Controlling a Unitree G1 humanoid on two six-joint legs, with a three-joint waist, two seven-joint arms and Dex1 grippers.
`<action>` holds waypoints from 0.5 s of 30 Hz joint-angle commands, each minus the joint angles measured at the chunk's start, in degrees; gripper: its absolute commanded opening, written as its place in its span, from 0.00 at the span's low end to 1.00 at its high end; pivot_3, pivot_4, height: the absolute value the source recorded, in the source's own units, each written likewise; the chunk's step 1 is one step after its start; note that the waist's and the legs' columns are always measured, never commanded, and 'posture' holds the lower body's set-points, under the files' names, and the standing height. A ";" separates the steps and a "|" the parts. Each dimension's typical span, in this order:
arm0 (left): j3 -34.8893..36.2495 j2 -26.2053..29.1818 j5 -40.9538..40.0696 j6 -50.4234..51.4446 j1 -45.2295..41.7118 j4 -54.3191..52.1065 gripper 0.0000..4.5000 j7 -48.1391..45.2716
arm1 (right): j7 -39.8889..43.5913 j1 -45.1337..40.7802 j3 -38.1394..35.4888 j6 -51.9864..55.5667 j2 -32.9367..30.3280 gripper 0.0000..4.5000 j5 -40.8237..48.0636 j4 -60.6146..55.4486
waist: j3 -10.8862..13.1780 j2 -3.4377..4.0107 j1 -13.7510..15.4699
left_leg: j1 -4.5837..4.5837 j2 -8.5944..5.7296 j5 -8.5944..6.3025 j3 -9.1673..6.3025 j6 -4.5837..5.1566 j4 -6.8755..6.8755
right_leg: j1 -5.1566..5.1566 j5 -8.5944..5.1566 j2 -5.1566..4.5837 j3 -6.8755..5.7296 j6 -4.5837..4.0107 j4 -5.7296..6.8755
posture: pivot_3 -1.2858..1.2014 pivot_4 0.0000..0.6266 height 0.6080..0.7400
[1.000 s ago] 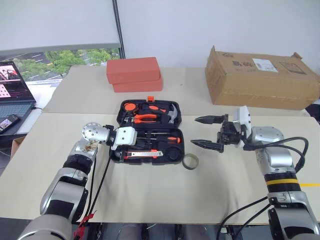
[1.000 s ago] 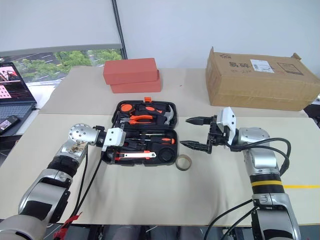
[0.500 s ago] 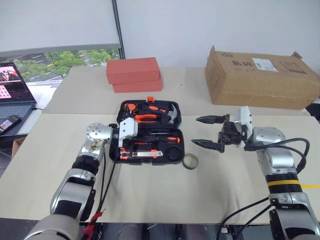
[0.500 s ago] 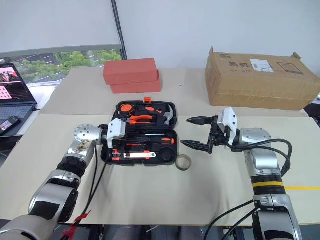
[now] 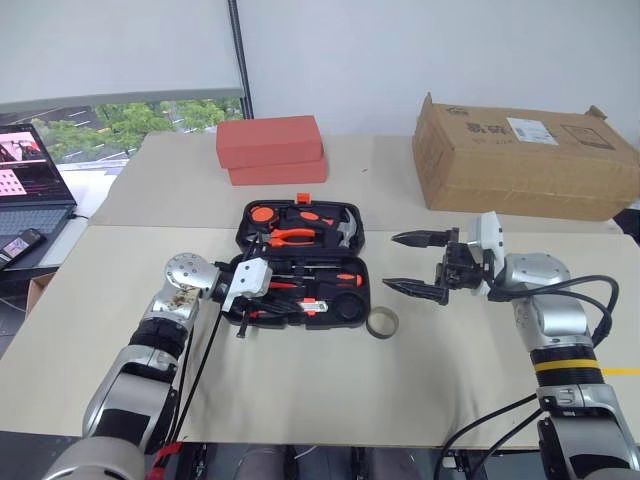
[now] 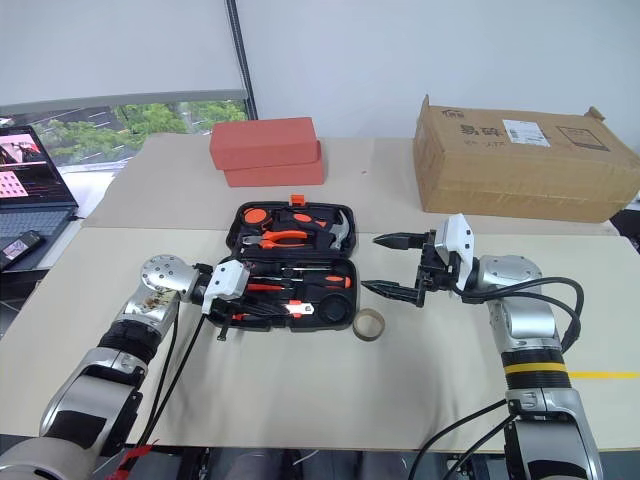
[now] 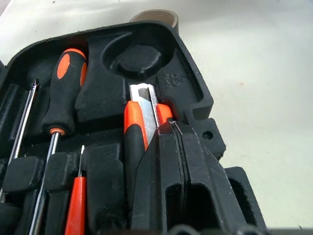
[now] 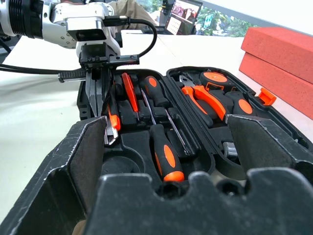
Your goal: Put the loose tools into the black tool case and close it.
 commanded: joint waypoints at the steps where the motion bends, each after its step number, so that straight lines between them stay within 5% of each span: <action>1: 1.72 -1.51 -2.51 1.65 -0.97 0.39 0.01 -0.24 | -0.02 -0.38 -0.82 -1.03 -0.56 1.00 0.50 -1.60 | 0.00 0.00 0.18 | 0.00 0.00 0.00 -0.01 0.00 0.00 | 0.00 0.00 0.00 -0.01 0.00 0.00 | 0.52 0.24 0.79; 15: 2.99 -1.59 -1.82 1.77 -2.26 2.51 0.01 0.59 | -0.17 -0.59 -0.83 -1.10 -0.53 1.00 0.41 -1.35 | 0.00 -0.01 -0.26 | -0.05 0.00 0.05 0.01 -0.09 0.00 | -0.05 0.00 0.01 -0.01 0.00 -0.02 | 0.52 0.24 0.79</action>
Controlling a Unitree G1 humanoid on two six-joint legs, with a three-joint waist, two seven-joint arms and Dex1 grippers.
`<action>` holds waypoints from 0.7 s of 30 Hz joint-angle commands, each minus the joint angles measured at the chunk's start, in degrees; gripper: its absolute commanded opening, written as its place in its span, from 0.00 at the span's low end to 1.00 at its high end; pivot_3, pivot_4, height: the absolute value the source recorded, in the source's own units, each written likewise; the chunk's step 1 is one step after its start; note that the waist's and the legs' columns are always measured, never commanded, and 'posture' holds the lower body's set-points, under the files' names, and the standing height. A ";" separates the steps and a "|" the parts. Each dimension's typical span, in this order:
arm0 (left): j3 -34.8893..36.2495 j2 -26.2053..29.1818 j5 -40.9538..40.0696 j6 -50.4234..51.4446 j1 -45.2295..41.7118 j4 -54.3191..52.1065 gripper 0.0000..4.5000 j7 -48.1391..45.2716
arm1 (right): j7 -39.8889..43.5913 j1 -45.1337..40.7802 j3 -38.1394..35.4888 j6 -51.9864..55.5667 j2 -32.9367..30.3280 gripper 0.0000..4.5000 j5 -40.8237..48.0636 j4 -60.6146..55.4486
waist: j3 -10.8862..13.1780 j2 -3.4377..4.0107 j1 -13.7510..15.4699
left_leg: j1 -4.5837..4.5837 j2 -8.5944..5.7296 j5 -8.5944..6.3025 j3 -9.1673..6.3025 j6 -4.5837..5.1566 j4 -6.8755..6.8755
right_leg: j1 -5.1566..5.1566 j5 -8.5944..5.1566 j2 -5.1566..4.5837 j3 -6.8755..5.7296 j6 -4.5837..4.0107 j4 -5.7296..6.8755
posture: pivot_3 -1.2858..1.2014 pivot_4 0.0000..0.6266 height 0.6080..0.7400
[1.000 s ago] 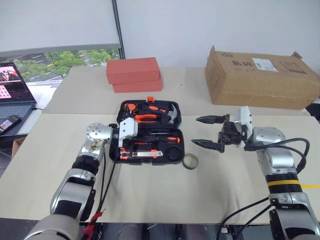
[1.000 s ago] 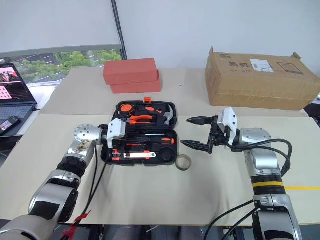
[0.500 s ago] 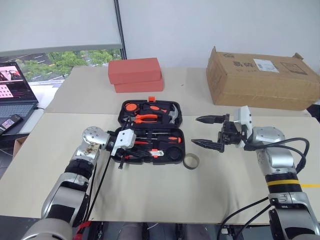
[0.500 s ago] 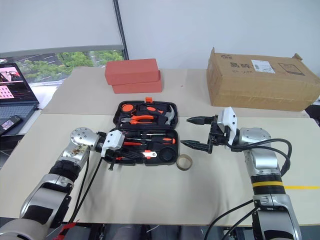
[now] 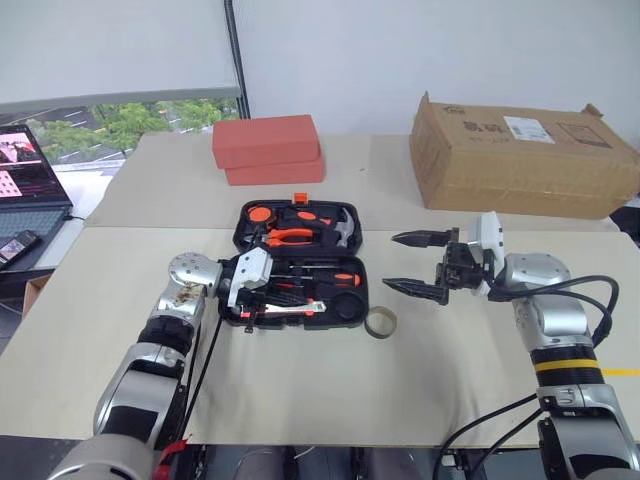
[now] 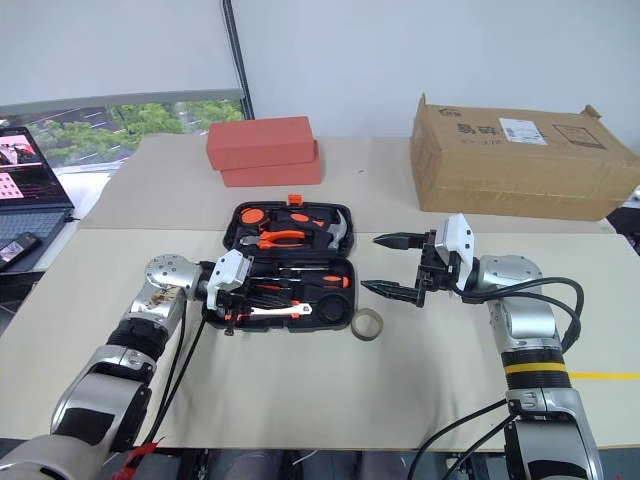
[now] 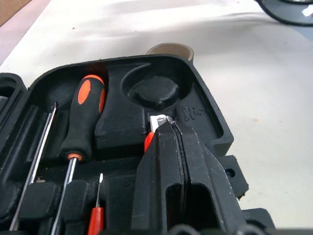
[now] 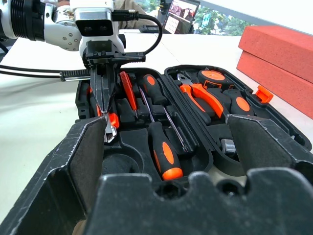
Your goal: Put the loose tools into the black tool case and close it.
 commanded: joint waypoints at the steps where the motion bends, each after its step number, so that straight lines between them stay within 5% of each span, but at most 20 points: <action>1: 0.03 0.76 1.45 -1.24 -1.19 0.80 0.01 0.82 | -0.11 -0.58 -0.82 -1.13 -0.51 1.00 0.39 -1.34 | 0.00 0.00 0.02 | 0.00 0.00 0.00 0.00 0.00 0.00 | 0.00 0.00 0.00 0.00 0.00 0.00 | 0.52 0.24 0.79; 21: -6.99 1.77 11.27 -0.80 2.09 7.94 0.01 5.76 | -2.01 2.78 0.62 -0.21 -0.76 1.00 -1.20 -4.34 | -0.21 0.08 -0.05 | 0.39 0.10 -0.16 -0.02 0.28 0.00 | 0.25 0.03 0.00 0.08 -0.05 0.13 | 0.52 0.24 0.79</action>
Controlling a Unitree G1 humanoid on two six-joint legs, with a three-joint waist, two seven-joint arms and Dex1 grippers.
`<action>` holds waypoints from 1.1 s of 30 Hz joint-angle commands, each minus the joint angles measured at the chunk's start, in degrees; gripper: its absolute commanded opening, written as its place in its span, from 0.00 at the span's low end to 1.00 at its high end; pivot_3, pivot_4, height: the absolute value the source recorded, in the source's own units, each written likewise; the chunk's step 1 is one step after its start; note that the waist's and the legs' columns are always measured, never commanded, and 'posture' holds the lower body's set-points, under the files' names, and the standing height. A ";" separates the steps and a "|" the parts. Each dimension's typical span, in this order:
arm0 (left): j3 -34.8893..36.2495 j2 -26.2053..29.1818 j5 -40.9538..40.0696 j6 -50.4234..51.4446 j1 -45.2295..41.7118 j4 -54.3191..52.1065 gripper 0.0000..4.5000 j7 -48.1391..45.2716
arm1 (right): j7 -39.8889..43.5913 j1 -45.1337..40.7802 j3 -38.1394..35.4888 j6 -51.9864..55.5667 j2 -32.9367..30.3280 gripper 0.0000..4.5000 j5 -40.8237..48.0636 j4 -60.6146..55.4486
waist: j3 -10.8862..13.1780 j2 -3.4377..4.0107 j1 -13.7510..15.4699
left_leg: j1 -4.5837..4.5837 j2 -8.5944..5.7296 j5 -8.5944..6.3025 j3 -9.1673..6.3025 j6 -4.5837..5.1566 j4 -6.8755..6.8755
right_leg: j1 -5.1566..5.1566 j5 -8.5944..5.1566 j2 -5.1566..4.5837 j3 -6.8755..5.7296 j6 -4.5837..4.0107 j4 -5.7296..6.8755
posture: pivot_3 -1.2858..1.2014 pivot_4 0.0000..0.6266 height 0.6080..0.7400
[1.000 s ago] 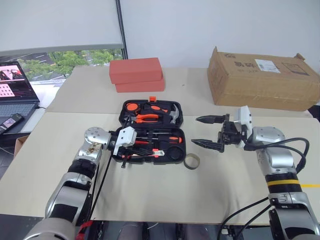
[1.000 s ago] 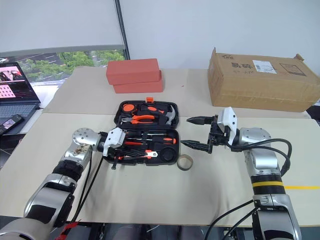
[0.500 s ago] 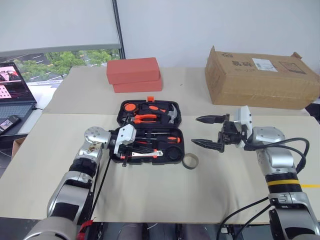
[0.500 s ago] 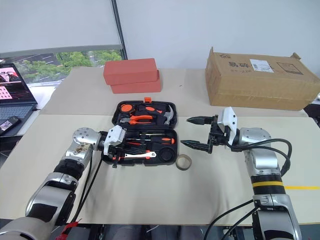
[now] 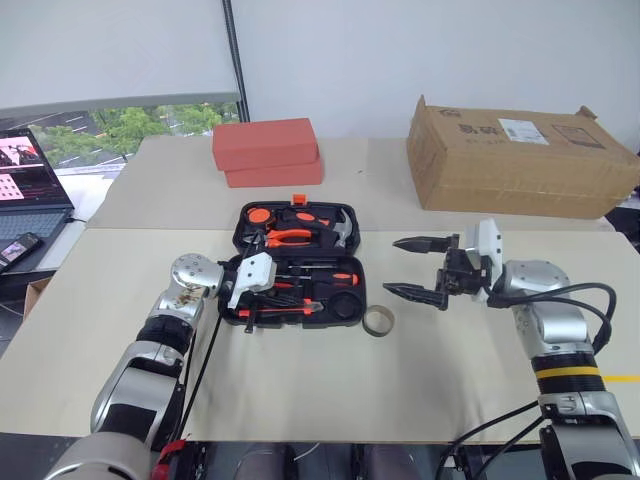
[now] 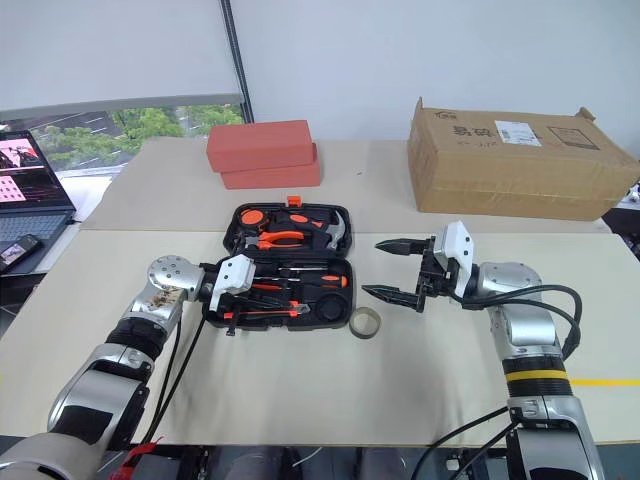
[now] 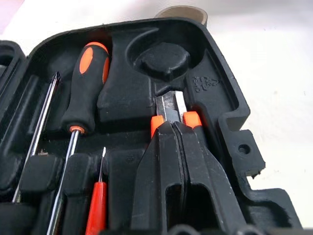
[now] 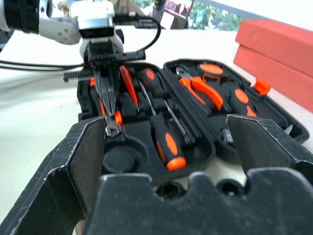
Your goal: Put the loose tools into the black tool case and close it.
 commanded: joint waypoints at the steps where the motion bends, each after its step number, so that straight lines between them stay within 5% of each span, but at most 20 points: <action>1: -3.50 0.76 5.36 0.24 2.76 5.09 0.01 0.86 | -0.22 0.38 0.59 0.07 -0.88 1.00 -0.48 -2.95 | -0.19 0.01 0.00 | 0.02 0.01 0.00 0.00 0.00 0.00 | 0.02 0.00 0.00 0.00 0.00 0.00 | 0.52 0.24 0.79; 8: 2.02 1.34 -2.05 4.57 1.95 -3.55 0.01 2.07 | -0.06 4.31 4.88 2.22 -4.74 1.00 -4.57 -8.57 | -0.26 0.05 0.09 | 0.01 0.03 0.00 0.00 0.01 0.01 | 0.02 -0.03 -0.02 0.01 0.06 -0.01 | 0.52 0.24 0.79; 11: 4.78 3.78 -8.23 12.63 3.02 -13.49 0.16 -1.61 | -1.16 5.93 7.14 4.12 -6.10 1.00 -6.87 -11.60 | -0.22 0.01 -0.09 | -0.29 0.05 0.02 0.00 0.00 0.02 | -0.29 -0.03 0.00 0.02 0.05 -0.01 | 0.52 0.24 0.79; 21: 8.88 17.70 -17.88 29.68 14.17 -45.98 0.92 -3.87 | -2.71 6.70 16.21 7.78 -8.77 1.00 -15.89 -18.79 | -0.04 -0.13 0.37 | -0.43 0.03 0.22 0.01 -0.38 -0.03 | -0.33 -0.11 0.07 0.07 0.06 -0.18 | 0.52 0.24 0.79; 22: 9.42 18.85 -17.82 30.28 15.25 -48.05 1.00 -3.21 | -2.94 6.54 17.06 7.97 -8.73 0.94 -16.83 -18.92 | -0.04 -0.13 0.49 | -0.44 -0.01 0.19 -0.01 -0.33 -0.03 | -0.32 -0.13 0.02 0.04 0.09 -0.19 | 0.52 0.24 0.79; 24: 10.50 20.65 -18.63 32.52 16.93 -51.94 1.00 -1.77 | -3.14 6.32 18.51 7.57 -8.97 0.86 -18.64 -18.52 | -0.02 -0.17 0.56 | -0.43 -0.01 0.10 -0.03 -0.18 -0.03 | -0.31 -0.26 0.01 0.04 0.31 -0.19 | 0.52 0.24 0.79; 33: 13.63 24.38 -22.51 39.37 21.54 -62.09 1.00 2.85 | -3.20 5.75 18.46 7.39 -9.86 0.17 -19.59 -18.48 | 0.01 -0.18 0.80 | -0.42 0.00 0.11 -0.04 -0.20 -0.04 | -0.32 -0.26 0.03 0.05 0.32 -0.18 | 0.52 0.24 0.79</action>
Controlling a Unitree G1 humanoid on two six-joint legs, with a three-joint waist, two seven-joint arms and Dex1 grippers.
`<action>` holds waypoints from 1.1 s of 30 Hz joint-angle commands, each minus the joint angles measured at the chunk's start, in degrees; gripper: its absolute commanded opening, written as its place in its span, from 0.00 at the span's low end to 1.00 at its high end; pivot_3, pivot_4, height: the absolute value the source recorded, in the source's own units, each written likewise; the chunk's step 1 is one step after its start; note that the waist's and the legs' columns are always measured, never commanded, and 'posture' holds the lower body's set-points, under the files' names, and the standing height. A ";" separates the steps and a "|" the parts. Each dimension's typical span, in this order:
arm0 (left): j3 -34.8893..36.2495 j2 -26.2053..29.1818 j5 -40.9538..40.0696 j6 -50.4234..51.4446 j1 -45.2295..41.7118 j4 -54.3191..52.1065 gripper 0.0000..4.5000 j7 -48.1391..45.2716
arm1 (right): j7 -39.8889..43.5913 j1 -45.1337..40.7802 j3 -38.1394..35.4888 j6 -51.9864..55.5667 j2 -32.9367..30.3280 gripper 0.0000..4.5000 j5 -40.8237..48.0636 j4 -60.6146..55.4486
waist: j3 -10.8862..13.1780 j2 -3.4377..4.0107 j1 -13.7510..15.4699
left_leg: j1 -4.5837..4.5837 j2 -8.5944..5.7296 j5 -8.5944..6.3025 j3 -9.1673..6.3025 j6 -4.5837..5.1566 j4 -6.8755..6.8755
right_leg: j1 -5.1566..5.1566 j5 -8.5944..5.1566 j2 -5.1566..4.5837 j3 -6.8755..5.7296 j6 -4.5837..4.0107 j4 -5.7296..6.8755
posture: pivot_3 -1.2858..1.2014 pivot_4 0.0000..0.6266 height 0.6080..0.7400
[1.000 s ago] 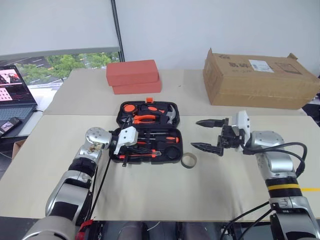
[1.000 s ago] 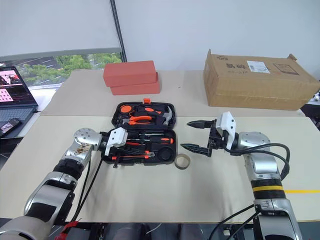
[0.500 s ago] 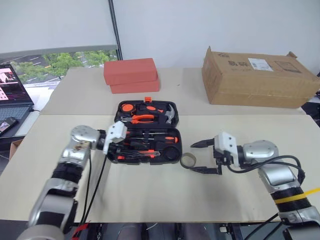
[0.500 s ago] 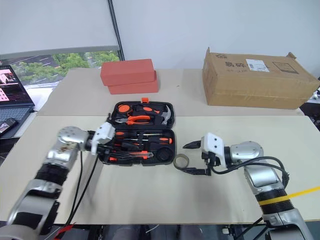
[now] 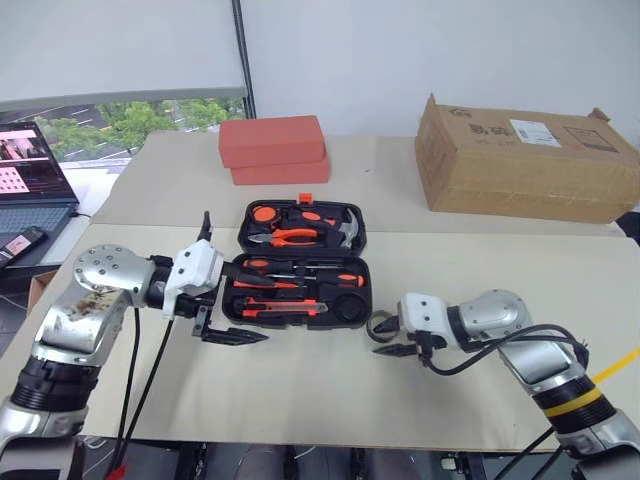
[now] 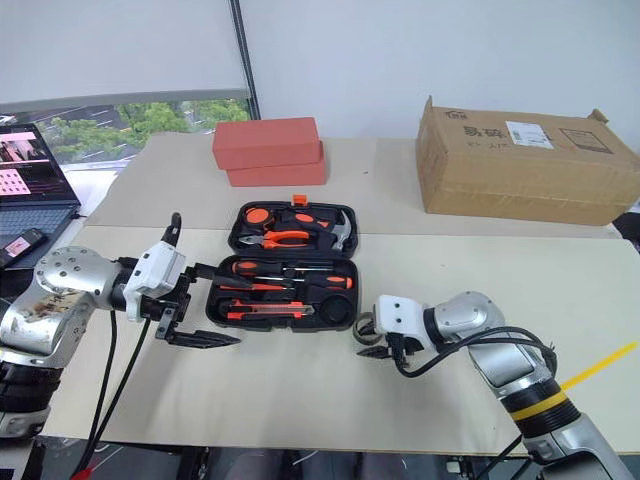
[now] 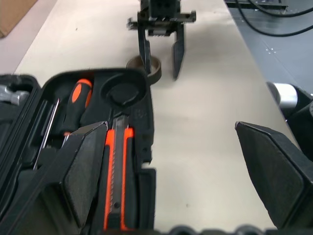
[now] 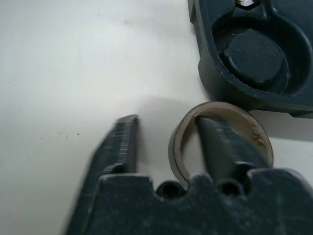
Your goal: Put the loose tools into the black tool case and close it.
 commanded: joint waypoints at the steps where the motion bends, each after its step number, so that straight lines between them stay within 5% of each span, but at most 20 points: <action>1: 2.29 1.70 -2.11 1.83 1.22 -3.83 1.00 1.62 | 0.08 -1.25 -1.38 -0.17 -1.18 0.09 0.17 -1.29 | 0.00 0.00 -0.02 | 0.00 0.00 0.00 0.00 -0.01 0.00 | -0.01 0.00 0.00 0.00 0.00 0.00 | 0.52 0.24 0.79; 2: 2.50 2.04 -2.42 2.27 1.71 -4.42 1.00 1.93 | 0.06 -1.34 -1.70 -0.08 -1.43 0.02 0.30 -1.28 | 0.00 0.00 -0.02 | 0.00 0.00 0.00 0.00 -0.01 0.00 | -0.01 0.00 0.00 0.00 0.00 0.00 | 0.52 0.24 0.79; 10: 5.50 5.72 -5.50 5.95 4.32 -7.28 1.00 3.19 | 0.98 -6.70 -5.54 5.58 -5.85 0.02 2.37 -3.03 | 0.07 0.02 0.04 | 0.01 0.00 0.00 0.01 -0.01 -0.01 | -0.02 0.00 -0.01 0.02 0.00 0.00 | 0.52 0.24 0.79; 22: 9.14 6.76 -6.62 7.33 8.38 -8.85 1.00 8.01 | 0.75 -14.98 2.92 11.35 4.79 0.02 2.48 -2.44 | 0.09 0.00 -0.29 | 0.01 -0.01 0.07 0.03 -0.13 -0.06 | -0.03 0.08 0.00 0.02 -0.18 0.00 | 0.52 0.24 0.79; 33: 12.61 6.80 -8.17 9.90 12.81 -13.46 1.00 11.80 | 1.90 -16.05 4.76 7.35 6.40 0.02 0.54 2.19 | 0.10 -0.01 -0.15 | 0.01 -0.03 0.10 0.00 -0.20 -0.07 | -0.02 0.12 -0.02 -0.02 -0.25 -0.01 | 0.52 0.24 0.79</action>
